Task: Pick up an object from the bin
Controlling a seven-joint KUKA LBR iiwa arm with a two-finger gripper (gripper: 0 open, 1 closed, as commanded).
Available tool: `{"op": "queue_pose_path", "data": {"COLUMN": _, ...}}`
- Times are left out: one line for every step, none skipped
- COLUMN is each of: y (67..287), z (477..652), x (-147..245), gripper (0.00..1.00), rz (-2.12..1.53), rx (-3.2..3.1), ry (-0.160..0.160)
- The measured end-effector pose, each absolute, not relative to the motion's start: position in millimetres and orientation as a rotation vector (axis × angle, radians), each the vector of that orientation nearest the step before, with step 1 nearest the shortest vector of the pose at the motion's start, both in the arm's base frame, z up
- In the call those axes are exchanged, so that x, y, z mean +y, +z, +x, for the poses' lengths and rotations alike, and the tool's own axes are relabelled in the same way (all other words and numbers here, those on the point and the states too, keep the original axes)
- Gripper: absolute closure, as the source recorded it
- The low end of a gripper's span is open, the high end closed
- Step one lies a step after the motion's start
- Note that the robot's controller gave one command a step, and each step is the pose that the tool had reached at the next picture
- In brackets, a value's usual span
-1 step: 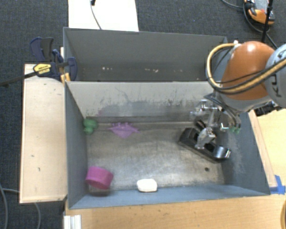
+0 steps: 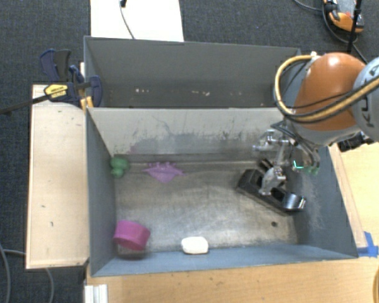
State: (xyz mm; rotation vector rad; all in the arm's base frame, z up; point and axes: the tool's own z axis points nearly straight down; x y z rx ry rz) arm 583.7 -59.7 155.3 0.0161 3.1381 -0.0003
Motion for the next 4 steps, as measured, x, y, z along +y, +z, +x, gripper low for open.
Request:
{"op": "queue_pose_path", "data": {"y": 82.1, "z": 569.1, "x": -79.4, "gripper": 1.00, "rz": 0.188, "rx": 3.136, "ry": 0.010}}
{"op": "queue_pose_path", "data": {"y": 82.1, "z": 569.2, "x": -79.4, "gripper": 1.00, "rz": 0.187, "rx": 3.136, "ry": 0.010}}
{"op": "queue_pose_path", "data": {"y": 271.2, "z": 564.2, "x": -87.3, "gripper": 1.00, "rz": 0.189, "rx": 3.141, "ry": 0.002}}
{"op": "queue_pose_path", "data": {"y": 314.2, "z": 566.1, "x": -89.0, "gripper": 1.00, "rz": 0.189, "rx": 3.129, "ry": 0.000}}
